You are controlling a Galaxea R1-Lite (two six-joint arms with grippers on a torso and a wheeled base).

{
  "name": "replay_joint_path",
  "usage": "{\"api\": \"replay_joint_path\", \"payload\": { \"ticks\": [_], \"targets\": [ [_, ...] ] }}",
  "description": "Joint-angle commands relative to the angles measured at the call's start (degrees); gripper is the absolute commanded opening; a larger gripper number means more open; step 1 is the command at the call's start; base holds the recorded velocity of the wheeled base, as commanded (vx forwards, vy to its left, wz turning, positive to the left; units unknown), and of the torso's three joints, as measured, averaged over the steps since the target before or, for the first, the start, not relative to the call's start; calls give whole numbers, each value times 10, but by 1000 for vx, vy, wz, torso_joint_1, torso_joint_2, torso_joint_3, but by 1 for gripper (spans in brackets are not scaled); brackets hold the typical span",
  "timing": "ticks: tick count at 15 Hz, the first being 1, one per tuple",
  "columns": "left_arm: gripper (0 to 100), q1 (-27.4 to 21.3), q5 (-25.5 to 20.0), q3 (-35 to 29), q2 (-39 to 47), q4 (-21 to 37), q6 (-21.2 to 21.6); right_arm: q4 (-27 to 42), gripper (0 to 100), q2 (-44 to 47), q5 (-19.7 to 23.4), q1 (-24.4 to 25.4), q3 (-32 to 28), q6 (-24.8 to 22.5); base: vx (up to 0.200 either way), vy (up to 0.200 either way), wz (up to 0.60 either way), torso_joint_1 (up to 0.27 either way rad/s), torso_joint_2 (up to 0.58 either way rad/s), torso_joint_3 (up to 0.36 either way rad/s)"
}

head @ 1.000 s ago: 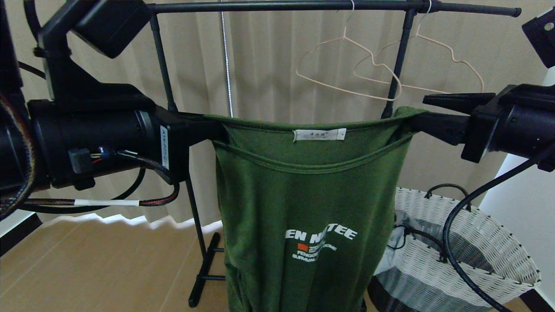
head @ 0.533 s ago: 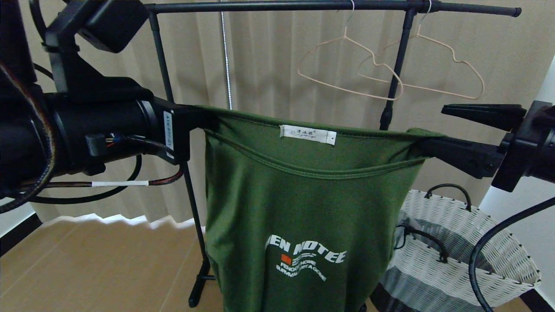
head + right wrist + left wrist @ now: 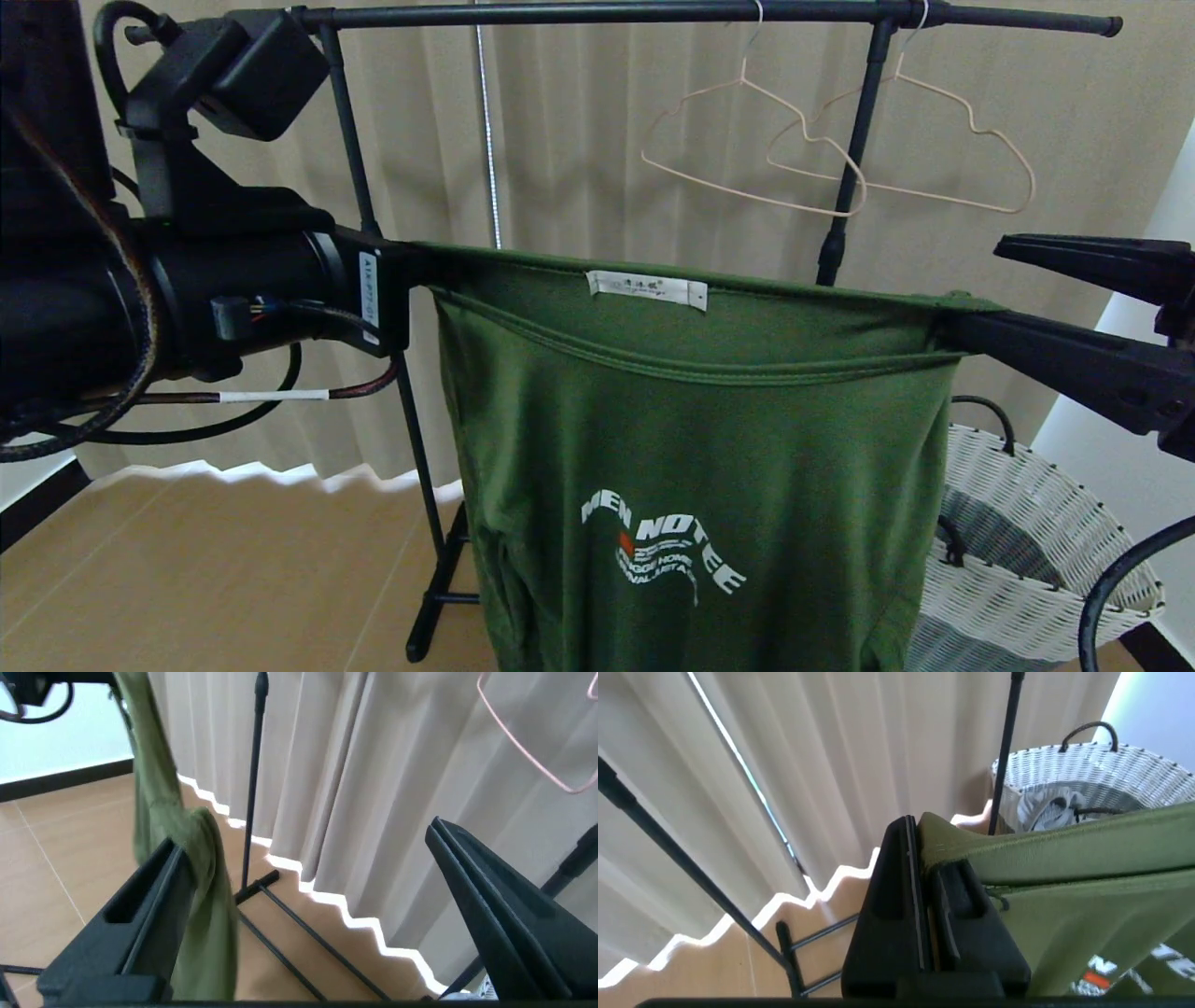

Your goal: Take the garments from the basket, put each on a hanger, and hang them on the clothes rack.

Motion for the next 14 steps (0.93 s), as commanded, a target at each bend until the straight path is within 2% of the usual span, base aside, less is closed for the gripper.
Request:
{"api": "replay_joint_path", "payload": {
  "ticks": [1, 5, 7, 8, 9, 11, 12, 14],
  "targets": [
    [0, 1, 0, 6, 0, 0, 1, 1, 100, -21, 0, 0, 8, 1, 0, 0, 0, 0, 0, 0],
    [0, 3, 0, 16, 1, -4, 1, -2, 100, -30, 3, 0, 24, 1, 0, 0, 0, 0, 0, 0],
    [0, 1, 0, 30, -2, -5, 1, -1, 100, -29, 31, 0, 30, 1, 0, 0, 0, 0, 0, 0],
    [0, 3, 0, 33, -3, -4, 1, 7, 100, -29, 26, -4, 31, -3, 0, 0, 0, 0, 0, 0],
    [0, 5, 0, 40, -12, -4, 1, 10, 100, -26, 23, -23, 37, -11, 0, 0, 0, 0, 0, 0],
    [0, 7, 0, 73, -47, -4, 3, 10, 100, -27, 20, -81, 54, -62, 0, 0, 0, 0, 0, 0],
    [0, 13, -2, 112, -86, -4, 15, 9, 100, -29, 20, -125, 71, -100, 0, 0, 0, 0, 0, 0],
    [0, 23, -3, 152, -126, -4, 35, 8, 100, -30, 12, -168, 86, -116, 0, 0, 0, 0, 0, 0]
  ]
}}
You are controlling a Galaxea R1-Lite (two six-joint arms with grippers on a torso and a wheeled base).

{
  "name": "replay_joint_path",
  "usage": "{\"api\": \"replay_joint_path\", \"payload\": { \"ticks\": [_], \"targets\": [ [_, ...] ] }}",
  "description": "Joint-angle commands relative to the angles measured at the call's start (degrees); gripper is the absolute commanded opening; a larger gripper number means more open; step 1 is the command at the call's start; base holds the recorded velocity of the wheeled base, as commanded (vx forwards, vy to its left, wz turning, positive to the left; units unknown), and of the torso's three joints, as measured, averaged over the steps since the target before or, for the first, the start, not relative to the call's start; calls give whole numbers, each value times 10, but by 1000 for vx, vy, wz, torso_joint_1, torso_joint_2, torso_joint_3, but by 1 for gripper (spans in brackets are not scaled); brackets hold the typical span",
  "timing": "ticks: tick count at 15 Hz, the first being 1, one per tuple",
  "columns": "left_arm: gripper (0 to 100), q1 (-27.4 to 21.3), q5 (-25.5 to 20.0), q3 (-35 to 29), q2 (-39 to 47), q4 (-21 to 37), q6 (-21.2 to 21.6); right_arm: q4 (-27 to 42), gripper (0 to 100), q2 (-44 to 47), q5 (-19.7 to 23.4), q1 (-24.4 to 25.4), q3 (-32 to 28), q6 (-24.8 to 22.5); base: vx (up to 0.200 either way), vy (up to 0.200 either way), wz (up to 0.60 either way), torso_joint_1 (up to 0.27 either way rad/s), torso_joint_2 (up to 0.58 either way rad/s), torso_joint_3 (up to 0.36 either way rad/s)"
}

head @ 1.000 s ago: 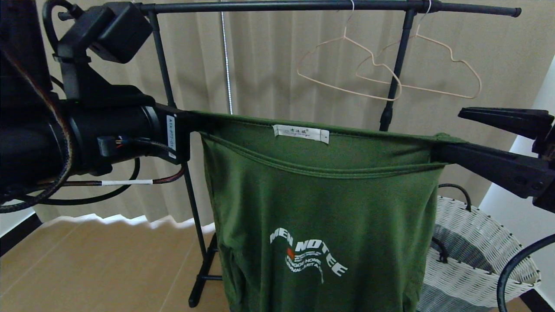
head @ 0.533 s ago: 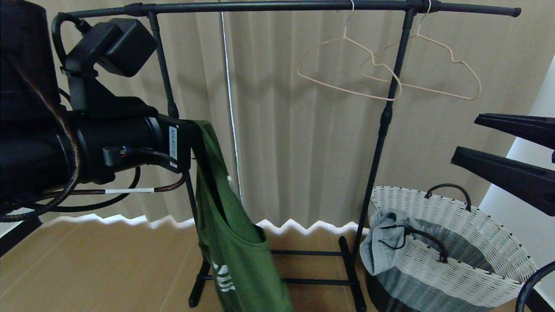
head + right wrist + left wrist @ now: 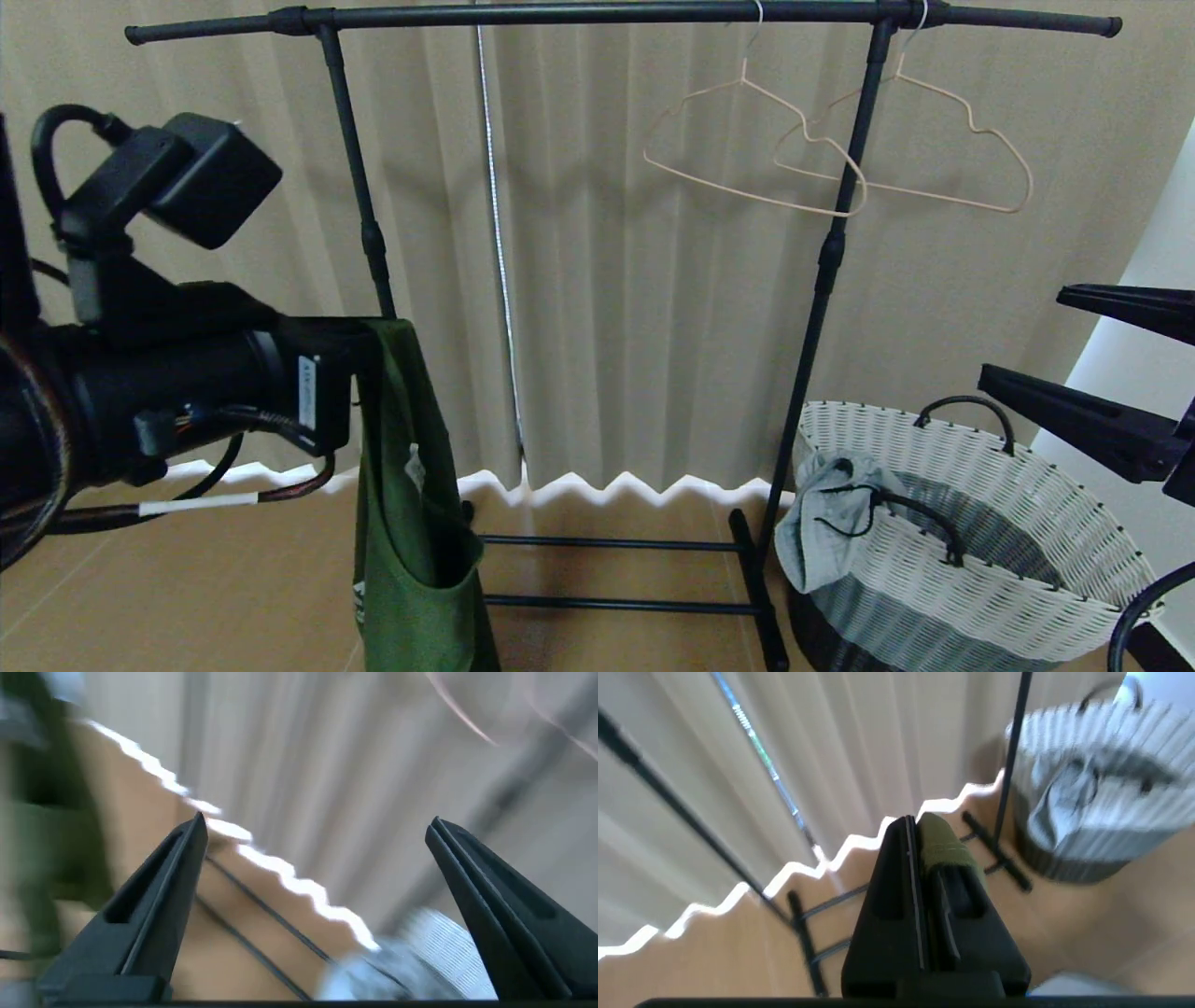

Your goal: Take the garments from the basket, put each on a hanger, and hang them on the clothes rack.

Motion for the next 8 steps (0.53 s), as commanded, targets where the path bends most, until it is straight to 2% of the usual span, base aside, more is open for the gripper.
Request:
{"api": "replay_joint_path", "payload": {
  "ticks": [1, 4, 8],
  "targets": [
    [0, 14, -1, 40, -59, -1, 11, -3, 100, -1, -10, -44, 19, -14, 0, 0, 0, 0, 0, 0],
    [0, 20, -2, 64, -102, 2, 11, -19, 100, -12, -66, -49, 40, -26, 0, 0, 0, 0, 0, 0],
    [0, 20, -2, 82, -123, 2, 11, -23, 100, -29, -77, -62, 67, -26, 0, 0, 0, 0, 0, 0]
  ]
}}
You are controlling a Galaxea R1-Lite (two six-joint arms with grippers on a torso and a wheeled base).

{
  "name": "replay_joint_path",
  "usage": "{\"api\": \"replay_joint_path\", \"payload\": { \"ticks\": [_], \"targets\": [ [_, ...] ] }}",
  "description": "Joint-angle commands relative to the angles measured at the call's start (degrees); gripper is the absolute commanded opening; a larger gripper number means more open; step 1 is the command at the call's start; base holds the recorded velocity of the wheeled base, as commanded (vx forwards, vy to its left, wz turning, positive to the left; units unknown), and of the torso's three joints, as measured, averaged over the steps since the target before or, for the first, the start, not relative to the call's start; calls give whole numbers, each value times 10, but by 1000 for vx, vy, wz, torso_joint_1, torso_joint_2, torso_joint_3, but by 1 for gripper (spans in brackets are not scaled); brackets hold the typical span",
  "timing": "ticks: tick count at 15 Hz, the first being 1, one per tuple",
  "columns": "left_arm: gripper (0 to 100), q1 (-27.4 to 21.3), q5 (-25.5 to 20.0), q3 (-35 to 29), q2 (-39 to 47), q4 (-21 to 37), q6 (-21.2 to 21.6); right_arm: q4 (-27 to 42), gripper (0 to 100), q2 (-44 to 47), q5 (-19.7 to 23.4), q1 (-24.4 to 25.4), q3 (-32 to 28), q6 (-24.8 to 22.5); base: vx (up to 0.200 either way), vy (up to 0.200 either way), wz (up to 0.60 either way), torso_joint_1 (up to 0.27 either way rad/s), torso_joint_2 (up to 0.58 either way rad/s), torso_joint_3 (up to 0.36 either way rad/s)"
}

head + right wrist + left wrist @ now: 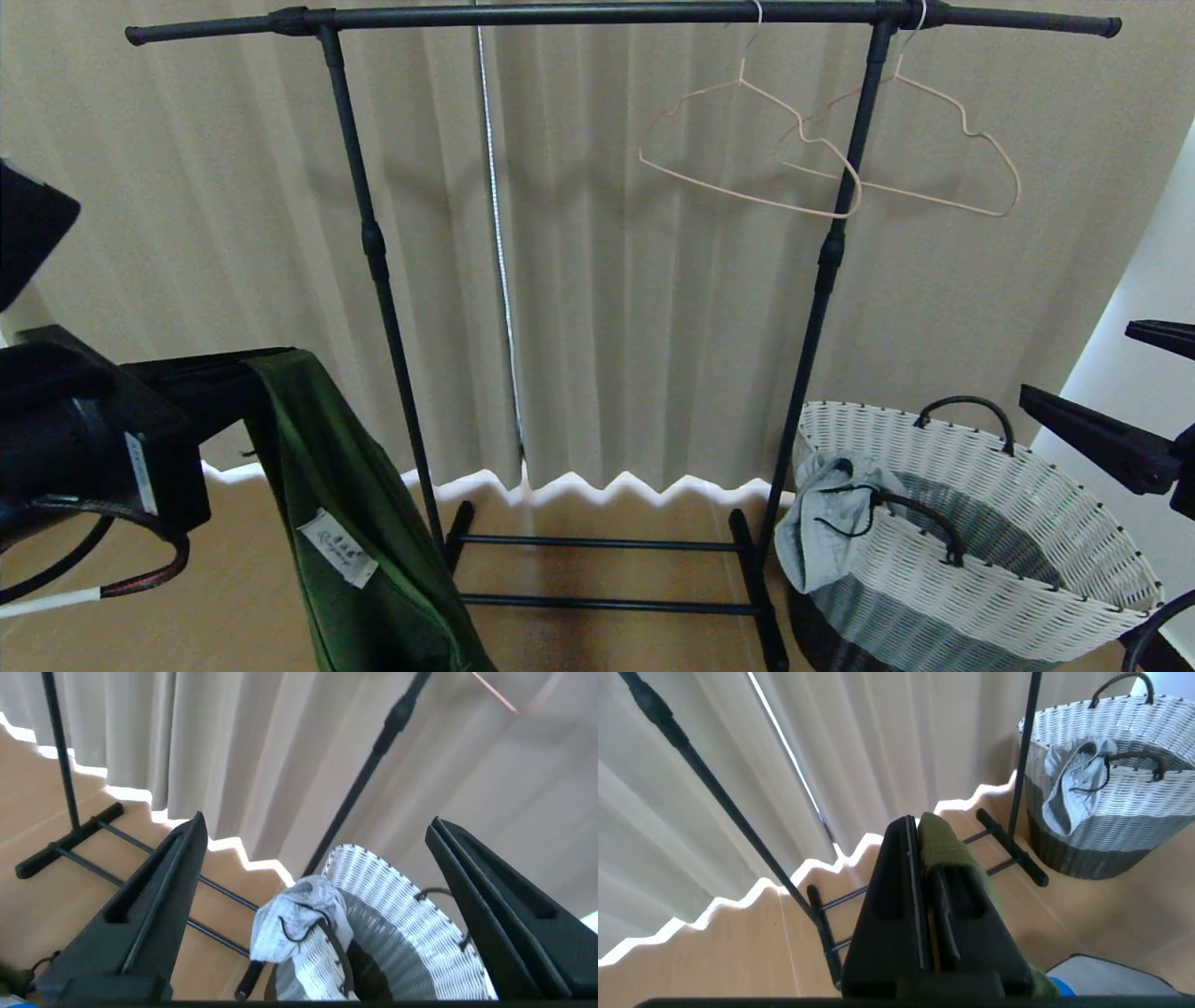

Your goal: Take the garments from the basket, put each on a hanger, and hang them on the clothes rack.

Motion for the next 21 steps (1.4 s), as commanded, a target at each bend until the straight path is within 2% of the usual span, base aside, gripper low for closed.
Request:
{"api": "replay_joint_path", "payload": {
  "ticks": [1, 4, 6, 17, 21],
  "targets": [
    [0, 0, 0, 6, -13, 0, 0, -1, 100, -9, 1, -1, 11, 0, 0, 0, 0, 0, 0, 0],
    [0, 9, 0, 9, -18, 0, 4, -1, 100, -29, -2, -12, 33, 0, 0, 0, 0, 0, 0, 0],
    [0, 41, -3, 25, -27, -3, 23, -8, 100, -50, -2, -15, 45, 1, 0, 0, 0, 0, 0, 0],
    [0, 45, -5, 65, -46, -3, 35, -9, 100, -49, -3, -19, 59, 1, 0, 0, 0, 5, -14, -3],
    [0, 69, -4, 79, -47, -4, 56, -9, 100, -47, -2, -33, 60, 1, 0, 0, 0, 146, -184, -228]
  ]
}}
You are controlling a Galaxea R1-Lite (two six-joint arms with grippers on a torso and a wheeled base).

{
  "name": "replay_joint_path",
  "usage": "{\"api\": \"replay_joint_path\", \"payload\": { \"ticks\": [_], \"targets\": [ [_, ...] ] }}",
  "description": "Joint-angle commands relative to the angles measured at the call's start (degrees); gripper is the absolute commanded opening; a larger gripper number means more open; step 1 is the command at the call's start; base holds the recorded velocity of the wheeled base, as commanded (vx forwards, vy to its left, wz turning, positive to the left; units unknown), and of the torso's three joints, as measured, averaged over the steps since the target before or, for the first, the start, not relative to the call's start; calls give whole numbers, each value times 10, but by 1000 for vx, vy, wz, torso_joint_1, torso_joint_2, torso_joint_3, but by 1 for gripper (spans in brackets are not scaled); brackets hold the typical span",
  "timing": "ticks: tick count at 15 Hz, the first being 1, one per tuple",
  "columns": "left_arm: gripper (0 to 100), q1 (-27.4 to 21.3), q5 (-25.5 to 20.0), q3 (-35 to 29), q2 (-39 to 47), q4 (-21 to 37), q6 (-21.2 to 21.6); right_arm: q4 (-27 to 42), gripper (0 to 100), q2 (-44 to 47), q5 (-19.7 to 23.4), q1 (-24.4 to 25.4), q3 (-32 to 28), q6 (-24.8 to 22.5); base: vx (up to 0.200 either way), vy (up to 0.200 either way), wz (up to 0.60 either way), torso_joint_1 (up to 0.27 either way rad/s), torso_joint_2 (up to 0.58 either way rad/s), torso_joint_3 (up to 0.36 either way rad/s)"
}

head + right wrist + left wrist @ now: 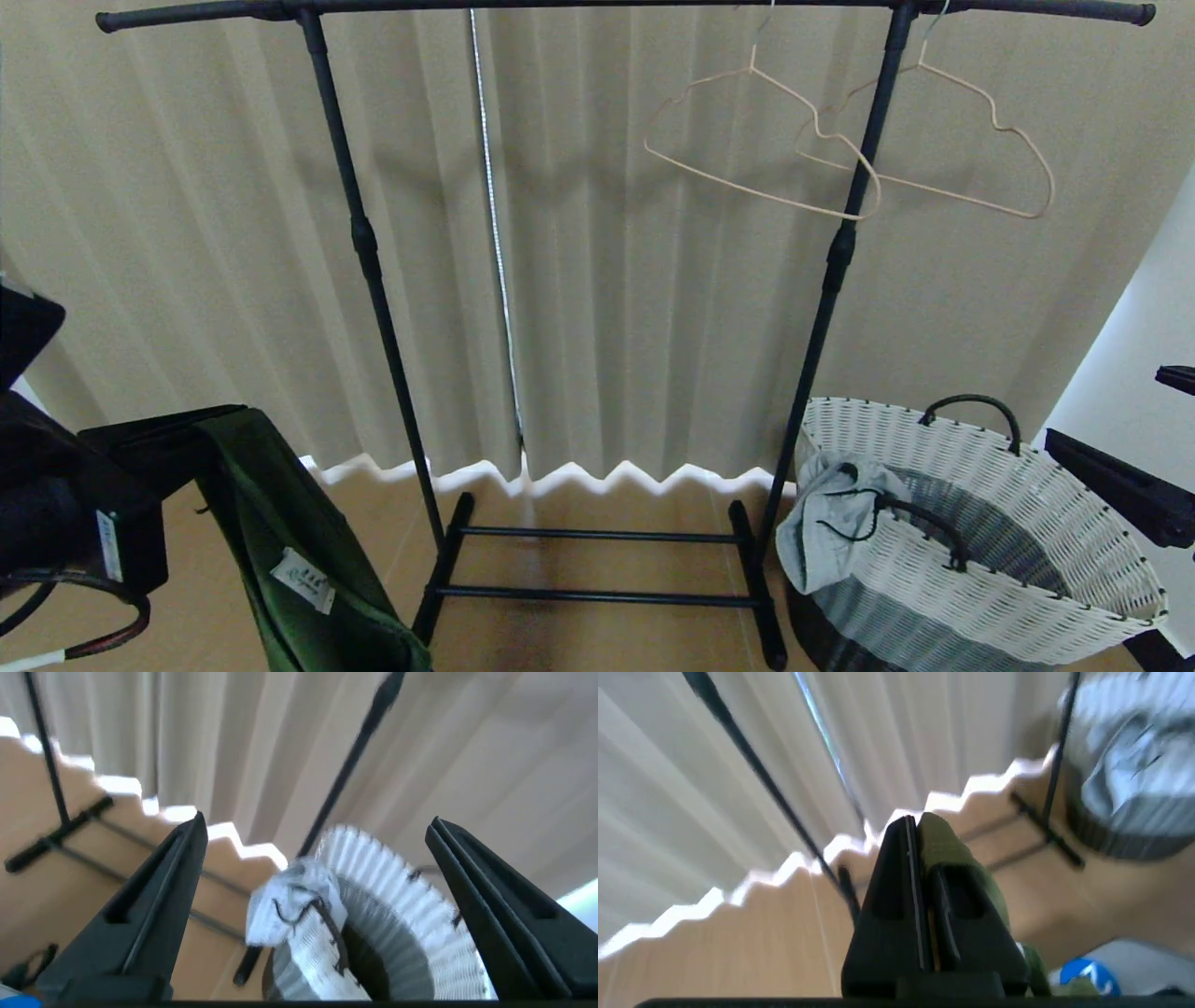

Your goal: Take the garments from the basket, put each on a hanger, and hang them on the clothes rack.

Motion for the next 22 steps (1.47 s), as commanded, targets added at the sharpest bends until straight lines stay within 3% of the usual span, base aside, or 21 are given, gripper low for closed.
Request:
{"api": "replay_joint_path", "payload": {
  "ticks": [1, 5, 16, 18, 20, 22],
  "targets": [
    [0, 14, 0, 8, 0, -3, 12, -2, 100, 2, 1, -4, 0, 0, 0, 0, 0, 207, -486, -266],
    [0, 20, 0, 17, -5, -3, 15, -2, 100, 2, 1, -6, 0, 0, 0, 0, 0, 87, -599, -250],
    [0, 23, -1, 30, -20, -4, 19, 0, 100, 13, 3, -6, 1, 5, 0, 0, 0, 263, -492, -262],
    [0, 26, -1, 44, -21, -26, 21, 7, 100, 31, -24, -10, -5, 62, 0, 0, 0, 251, -513, -273],
    [0, 26, -1, 50, -20, -48, 20, 6, 100, 62, -67, -29, -4, 71, 0, 0, 0, 207, -442, -224],
    [0, 27, -1, 52, -21, -48, 20, 7, 100, 68, -67, -33, -3, 71, 0, 0, 0, 76, -159, -83]
  ]
}}
